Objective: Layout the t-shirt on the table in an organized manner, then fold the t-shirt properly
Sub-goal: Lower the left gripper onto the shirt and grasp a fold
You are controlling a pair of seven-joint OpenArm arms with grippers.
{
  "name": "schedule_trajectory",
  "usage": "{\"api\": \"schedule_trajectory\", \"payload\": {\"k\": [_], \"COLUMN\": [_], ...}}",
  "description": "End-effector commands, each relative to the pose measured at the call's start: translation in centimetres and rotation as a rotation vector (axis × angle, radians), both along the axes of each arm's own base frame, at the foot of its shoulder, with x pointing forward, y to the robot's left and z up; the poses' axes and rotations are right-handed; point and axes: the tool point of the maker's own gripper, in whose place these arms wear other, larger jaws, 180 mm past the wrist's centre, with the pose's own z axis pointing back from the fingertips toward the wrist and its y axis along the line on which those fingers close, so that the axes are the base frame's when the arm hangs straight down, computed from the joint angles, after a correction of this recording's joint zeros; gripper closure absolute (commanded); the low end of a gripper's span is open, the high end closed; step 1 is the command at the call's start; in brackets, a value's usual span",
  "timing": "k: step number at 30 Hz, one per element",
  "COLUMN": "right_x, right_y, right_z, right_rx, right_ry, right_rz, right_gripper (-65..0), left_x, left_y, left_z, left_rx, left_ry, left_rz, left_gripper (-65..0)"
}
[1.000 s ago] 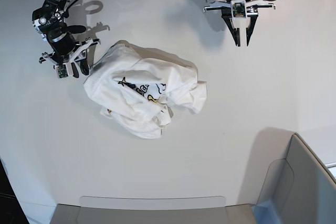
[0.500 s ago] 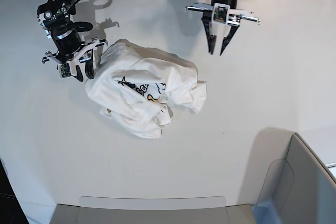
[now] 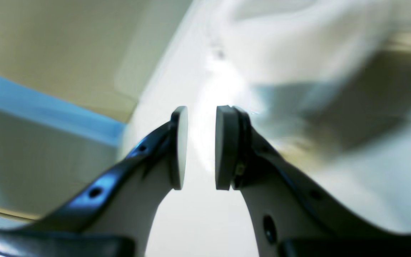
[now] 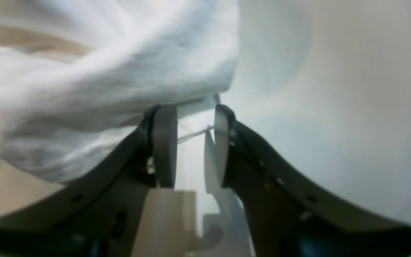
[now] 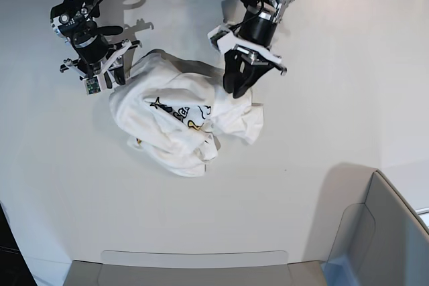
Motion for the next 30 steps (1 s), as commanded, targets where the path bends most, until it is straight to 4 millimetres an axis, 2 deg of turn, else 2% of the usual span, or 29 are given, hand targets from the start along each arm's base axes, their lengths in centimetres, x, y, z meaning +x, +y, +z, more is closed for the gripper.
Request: {"api": "schedule_trajectory", "payload": {"k": [1,4,7,12,15,17,19,25,30], "right_x": [0.5,0.4,0.2,-0.1,-0.1,-0.1,-0.1,-0.1,-0.2], "right_y": [-0.5,-1.0,-1.6,-2.8,-2.9,-2.8,-2.8,-2.8,-2.8], "right_z": [1.4,1.4,1.6,1.6,1.5,1.6,1.5,1.5,1.5], "right_rx": [-0.006,-0.01,-0.017,-0.026,-0.027,-0.026,-0.025,-0.026,-0.026], "right_ry": [-0.054,-0.055,-0.057,-0.054,-0.054,-0.054,-0.052,-0.052,-0.049], "right_rz": [-0.004,-0.018,-0.033,-0.068,-0.069,-0.068,-0.068,-0.07,-0.07], "right_gripper": [-18.4,-18.4,-18.4,-18.4,-18.4,-18.4,-18.4,-18.4,-18.4], "left_x": [0.4,1.0,0.8,-0.4,-1.0,-1.0,-1.2,1.2,3.2], "left_y": [-0.3,-0.6,0.1,1.6,2.0,2.0,2.2,2.0,1.8], "left_z": [0.4,-1.5,-2.9,-2.7,-2.6,-2.9,-4.2,-2.8,-2.6], "left_rx": [0.013,0.138,0.246,0.282,0.3,0.304,0.32,0.32,0.325], "left_ry": [-0.024,-0.011,-0.009,-0.015,-0.016,-0.01,0.018,-0.041,-0.059], "left_rz": [-0.001,-0.021,-0.047,-0.056,-0.075,-0.076,-0.082,-0.071,-0.057], "left_gripper": [-16.1,-18.7,-19.3,-19.2,-19.2,-19.3,-19.3,-19.3,-19.4]}}
